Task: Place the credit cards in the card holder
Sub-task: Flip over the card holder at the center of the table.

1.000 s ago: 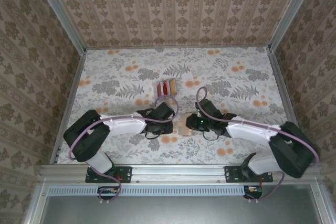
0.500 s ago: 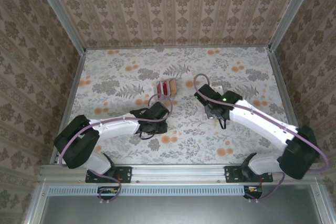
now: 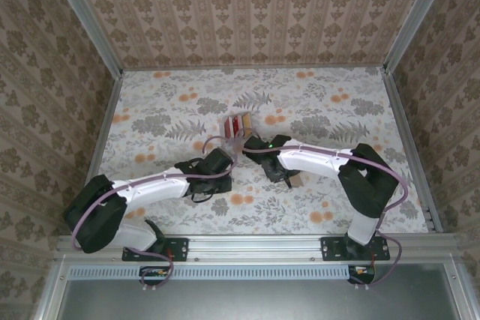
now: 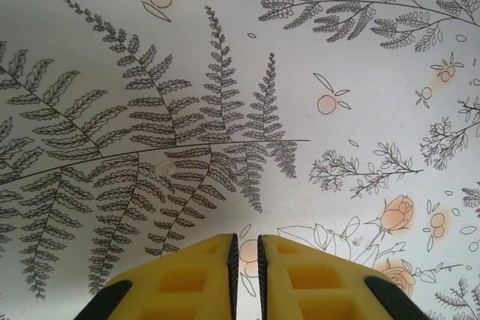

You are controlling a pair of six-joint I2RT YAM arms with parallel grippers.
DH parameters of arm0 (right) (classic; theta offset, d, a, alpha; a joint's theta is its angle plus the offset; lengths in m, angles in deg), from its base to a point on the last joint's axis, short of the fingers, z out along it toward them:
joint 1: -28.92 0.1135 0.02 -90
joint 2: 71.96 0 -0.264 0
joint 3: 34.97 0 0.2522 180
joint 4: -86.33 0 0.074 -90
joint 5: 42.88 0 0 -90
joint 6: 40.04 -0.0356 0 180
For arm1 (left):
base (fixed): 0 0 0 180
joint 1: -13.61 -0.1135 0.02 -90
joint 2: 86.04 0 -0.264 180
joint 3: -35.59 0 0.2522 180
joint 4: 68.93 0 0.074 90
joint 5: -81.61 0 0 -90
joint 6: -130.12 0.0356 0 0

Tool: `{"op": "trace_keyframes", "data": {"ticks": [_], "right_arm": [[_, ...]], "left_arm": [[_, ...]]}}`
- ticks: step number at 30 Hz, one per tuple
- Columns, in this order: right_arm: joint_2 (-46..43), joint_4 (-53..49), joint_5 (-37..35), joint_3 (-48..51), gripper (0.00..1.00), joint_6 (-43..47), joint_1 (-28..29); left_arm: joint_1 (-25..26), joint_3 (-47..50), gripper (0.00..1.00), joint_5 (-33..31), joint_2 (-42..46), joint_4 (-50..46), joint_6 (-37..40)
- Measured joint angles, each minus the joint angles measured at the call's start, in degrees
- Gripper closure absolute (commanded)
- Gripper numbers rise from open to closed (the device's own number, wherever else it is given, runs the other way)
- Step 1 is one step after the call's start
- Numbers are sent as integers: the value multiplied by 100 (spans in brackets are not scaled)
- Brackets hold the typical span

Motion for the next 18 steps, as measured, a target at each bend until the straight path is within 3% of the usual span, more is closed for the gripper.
{"op": "trace_keyframes", "data": {"ticks": [5,11,18], "right_arm": [[-157,533,501,42,51,-2,81],[-1325,1069,732,496,50,-11,-28],[-2649,1515,1145,1480,53,-52,-1071]], "left_arm": [[-2,11,82,-9,0,2,0],[-2,-94,83,52,-254,11,9],[17,-601,84,323,-870,162,120]]}}
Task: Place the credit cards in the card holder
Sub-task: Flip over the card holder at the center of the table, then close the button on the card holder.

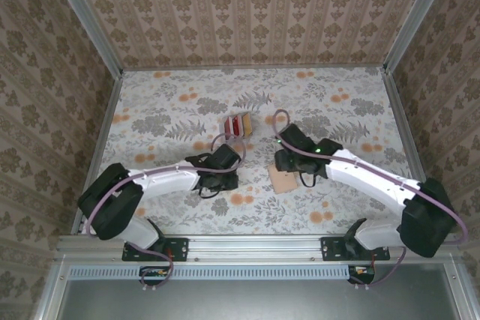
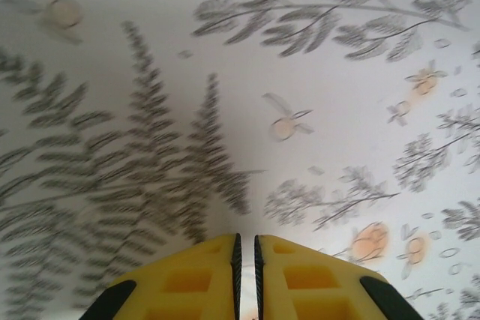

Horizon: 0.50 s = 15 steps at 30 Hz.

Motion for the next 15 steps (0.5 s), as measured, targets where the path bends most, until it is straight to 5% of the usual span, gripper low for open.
{"op": "trace_keyframes", "data": {"ticks": [7,15], "right_arm": [[-280,234,723,931,57,9,-1054],[-273,826,1617,1364,64,9,-1600]], "left_arm": [[151,-754,84,192,-568,92,168],[299,-1486,83,448,-1235,120,308]]}}
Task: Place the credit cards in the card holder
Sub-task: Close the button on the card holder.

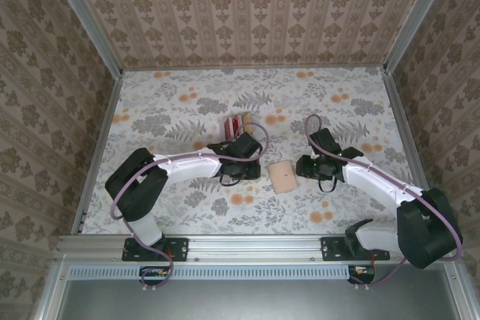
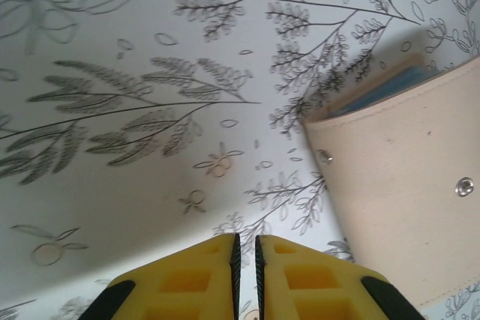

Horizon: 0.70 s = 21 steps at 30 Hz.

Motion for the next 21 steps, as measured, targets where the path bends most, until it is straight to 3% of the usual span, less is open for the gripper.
{"op": "trace_keyframes", "data": {"ticks": [4,21], "right_arm": [[72,216,203,-2,71,46,-136],[529,341,463,-50,77,236,-310]], "left_arm": [[66,-363,83,151,-315,-22,68],[111,-621,82,422,-645,-219,140]]}}
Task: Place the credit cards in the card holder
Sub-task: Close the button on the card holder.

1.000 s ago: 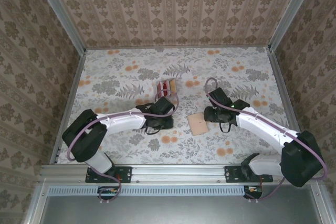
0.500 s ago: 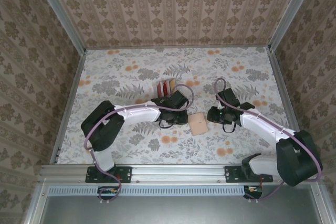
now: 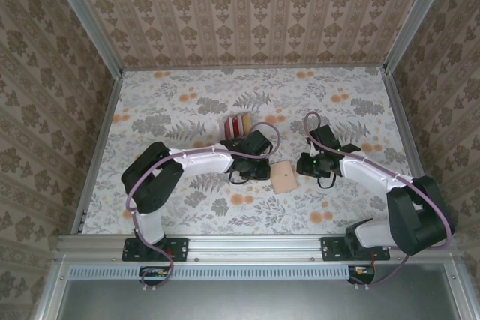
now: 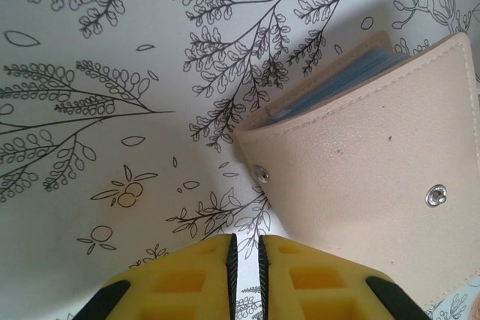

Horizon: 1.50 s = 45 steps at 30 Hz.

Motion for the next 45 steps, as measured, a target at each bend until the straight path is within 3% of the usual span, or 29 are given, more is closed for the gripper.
{"op": "trace_keyframes", "data": {"ticks": [6,29,36,45], "right_arm": [[-118,-31,0,-50,73,42,0],[-133,-81,22,-48,82,103,0],[-133,-39,109,-48,93,103,0],[-328,-22,476,-48,96,103,0]], "left_arm": [[0,-81,82,28,-72,-20,2],[0,-101,82,68,-92,-17,2],[2,-101,82,68,-94,-17,2],[2,-101,82,72,-162,-15,2]]}}
